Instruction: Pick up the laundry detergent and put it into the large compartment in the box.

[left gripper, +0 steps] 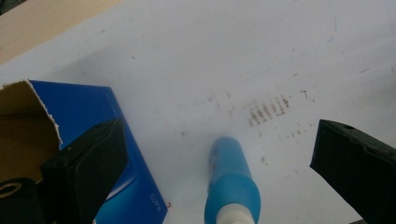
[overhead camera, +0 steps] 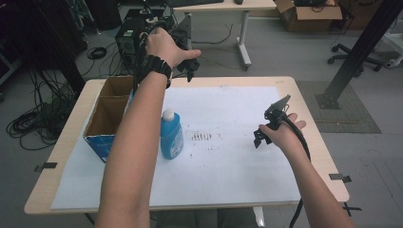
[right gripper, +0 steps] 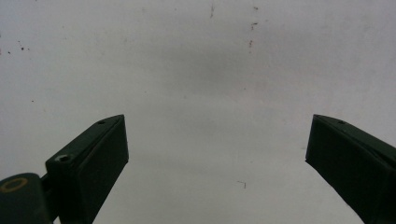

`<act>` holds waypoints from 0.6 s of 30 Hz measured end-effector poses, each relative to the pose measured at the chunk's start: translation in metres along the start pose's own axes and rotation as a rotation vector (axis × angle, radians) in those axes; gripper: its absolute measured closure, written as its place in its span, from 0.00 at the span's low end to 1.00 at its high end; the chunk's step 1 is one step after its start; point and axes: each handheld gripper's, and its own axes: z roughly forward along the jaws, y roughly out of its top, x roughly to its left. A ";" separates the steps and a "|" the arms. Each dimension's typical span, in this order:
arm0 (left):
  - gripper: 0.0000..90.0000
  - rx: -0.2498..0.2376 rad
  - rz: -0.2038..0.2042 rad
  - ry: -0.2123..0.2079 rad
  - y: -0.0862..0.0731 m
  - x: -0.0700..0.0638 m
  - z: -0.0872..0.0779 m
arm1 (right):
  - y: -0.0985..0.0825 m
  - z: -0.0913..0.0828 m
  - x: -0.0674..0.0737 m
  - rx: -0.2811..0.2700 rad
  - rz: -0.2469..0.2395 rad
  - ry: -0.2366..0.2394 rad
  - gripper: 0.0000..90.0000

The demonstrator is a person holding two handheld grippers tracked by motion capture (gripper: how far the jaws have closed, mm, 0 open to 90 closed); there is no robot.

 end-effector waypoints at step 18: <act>0.05 0.001 -0.006 0.001 -0.007 0.000 -0.003 | -0.003 -0.005 -0.002 -0.014 -0.007 0.002 0.07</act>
